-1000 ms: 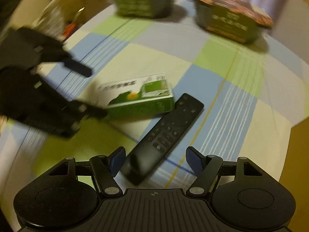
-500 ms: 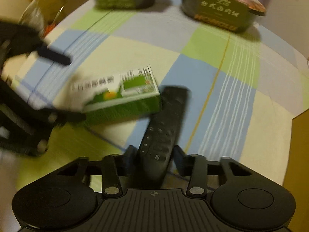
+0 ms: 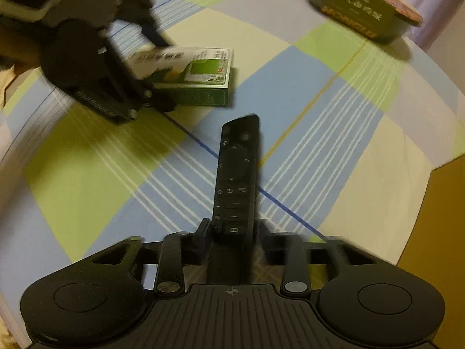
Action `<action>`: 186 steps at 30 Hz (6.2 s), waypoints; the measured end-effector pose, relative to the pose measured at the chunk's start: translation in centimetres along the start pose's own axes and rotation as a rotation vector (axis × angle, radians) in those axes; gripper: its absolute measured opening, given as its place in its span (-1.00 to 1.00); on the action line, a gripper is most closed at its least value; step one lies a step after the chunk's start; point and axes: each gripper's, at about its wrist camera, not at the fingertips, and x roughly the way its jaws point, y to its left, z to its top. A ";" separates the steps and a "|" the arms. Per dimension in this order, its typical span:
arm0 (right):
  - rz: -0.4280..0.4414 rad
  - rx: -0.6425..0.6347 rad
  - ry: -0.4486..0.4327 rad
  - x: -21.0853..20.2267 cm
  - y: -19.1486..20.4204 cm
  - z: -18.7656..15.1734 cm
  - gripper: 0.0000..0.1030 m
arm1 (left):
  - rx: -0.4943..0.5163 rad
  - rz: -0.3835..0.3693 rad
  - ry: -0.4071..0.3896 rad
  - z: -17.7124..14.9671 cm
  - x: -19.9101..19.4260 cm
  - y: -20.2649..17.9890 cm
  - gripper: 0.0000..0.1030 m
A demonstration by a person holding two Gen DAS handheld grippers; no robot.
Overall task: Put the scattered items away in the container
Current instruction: 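Grasp the green-and-white medicine box with the left gripper while the right grasps the black remote, then lift the medicine box and black remote with both grippers, then carry the medicine box and black remote over the cardboard box with both grippers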
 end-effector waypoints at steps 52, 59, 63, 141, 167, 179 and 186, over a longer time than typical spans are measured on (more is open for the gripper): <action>0.031 0.040 -0.170 -4.0 9.7 -13.7 -0.20 | 0.189 -0.101 -0.078 -10.7 -7.2 -13.5 0.11; 0.039 0.087 -0.172 -4.4 10.2 -14.5 -0.20 | 0.172 -0.112 -0.070 -10.4 -7.1 -13.3 0.03; 0.043 0.112 -0.170 -4.5 10.1 -14.7 -0.20 | 0.145 -0.120 -0.050 -10.2 -7.0 -13.3 -0.01; -0.149 0.091 -0.366 -23.1 7.9 -19.6 -0.20 | 0.265 0.017 -0.076 -6.6 -20.9 -22.8 -0.03; -0.311 0.190 -0.385 -29.8 -4.8 -23.3 -0.20 | 0.225 -0.073 -0.218 11.5 -20.9 -28.9 -0.03; -0.293 0.230 -0.378 -28.3 -8.1 -23.6 -0.20 | 0.120 -0.090 -0.237 15.1 -18.9 -29.0 -0.03; -0.286 0.262 -0.378 -27.6 -9.6 -23.5 -0.20 | 0.040 -0.090 -0.248 16.5 -18.0 -28.5 -0.03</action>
